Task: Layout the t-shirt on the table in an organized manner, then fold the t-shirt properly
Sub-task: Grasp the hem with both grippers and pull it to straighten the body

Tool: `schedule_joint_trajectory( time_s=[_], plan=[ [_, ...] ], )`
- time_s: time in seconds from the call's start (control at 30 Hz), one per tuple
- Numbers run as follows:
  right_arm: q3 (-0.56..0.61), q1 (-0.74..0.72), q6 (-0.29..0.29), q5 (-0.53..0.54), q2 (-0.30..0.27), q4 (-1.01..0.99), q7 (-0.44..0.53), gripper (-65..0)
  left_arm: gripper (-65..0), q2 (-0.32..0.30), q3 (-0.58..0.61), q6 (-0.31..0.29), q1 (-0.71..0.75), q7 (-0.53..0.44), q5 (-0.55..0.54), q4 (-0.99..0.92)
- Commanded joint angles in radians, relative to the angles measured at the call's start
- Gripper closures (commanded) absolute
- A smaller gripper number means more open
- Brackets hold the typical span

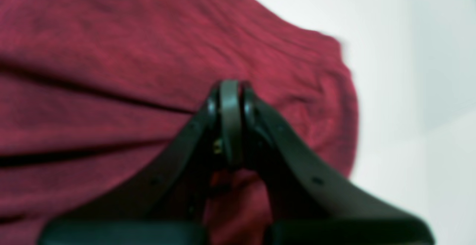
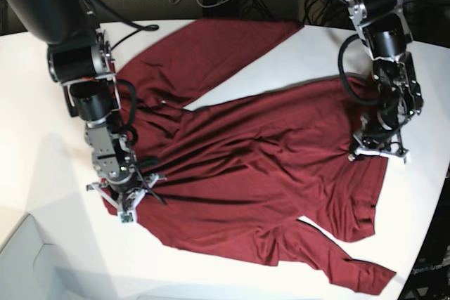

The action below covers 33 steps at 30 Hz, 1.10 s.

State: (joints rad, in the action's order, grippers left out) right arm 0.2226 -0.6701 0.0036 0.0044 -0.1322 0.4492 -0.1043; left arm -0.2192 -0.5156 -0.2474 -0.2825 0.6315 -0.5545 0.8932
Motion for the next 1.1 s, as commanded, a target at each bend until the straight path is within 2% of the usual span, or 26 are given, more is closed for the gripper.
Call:
schedule_joint_trajectory(
  time_s=[0.0,0.5,0.67,0.77,0.87,1.07],
  plan=[
    [-0.002,-0.030,0.000,-0.004,-0.011,0.010,0.010,0.0,-5.3,-0.009,-0.001,0.024,0.001,0.023,0.023,0.007],
    [-0.002,0.089,-0.001,-0.001,-0.094,0.013,0.001,0.0,-5.3,-0.059,-0.001,0.020,0.068,0.024,0.020,0.010],
    [-0.002,0.123,-0.001,-0.001,-0.119,0.015,0.001,0.0,-5.3,-0.061,-0.002,0.018,0.075,0.090,0.020,0.014],
    [-0.002,0.143,-0.001,-0.001,-0.122,0.035,-0.001,0.0,-5.3,-0.061,-0.002,0.018,0.082,0.135,0.020,0.091],
    [-0.002,0.201,-0.001,-0.001,-0.142,0.155,-0.019,0.0,-5.3,-0.056,-0.002,0.020,0.104,0.164,0.018,0.223],
    [-0.005,0.335,-0.001,0.001,-0.160,0.587,-0.113,0.0,-5.3,-0.041,-0.002,0.024,0.108,0.167,-0.046,0.404]
  ],
)
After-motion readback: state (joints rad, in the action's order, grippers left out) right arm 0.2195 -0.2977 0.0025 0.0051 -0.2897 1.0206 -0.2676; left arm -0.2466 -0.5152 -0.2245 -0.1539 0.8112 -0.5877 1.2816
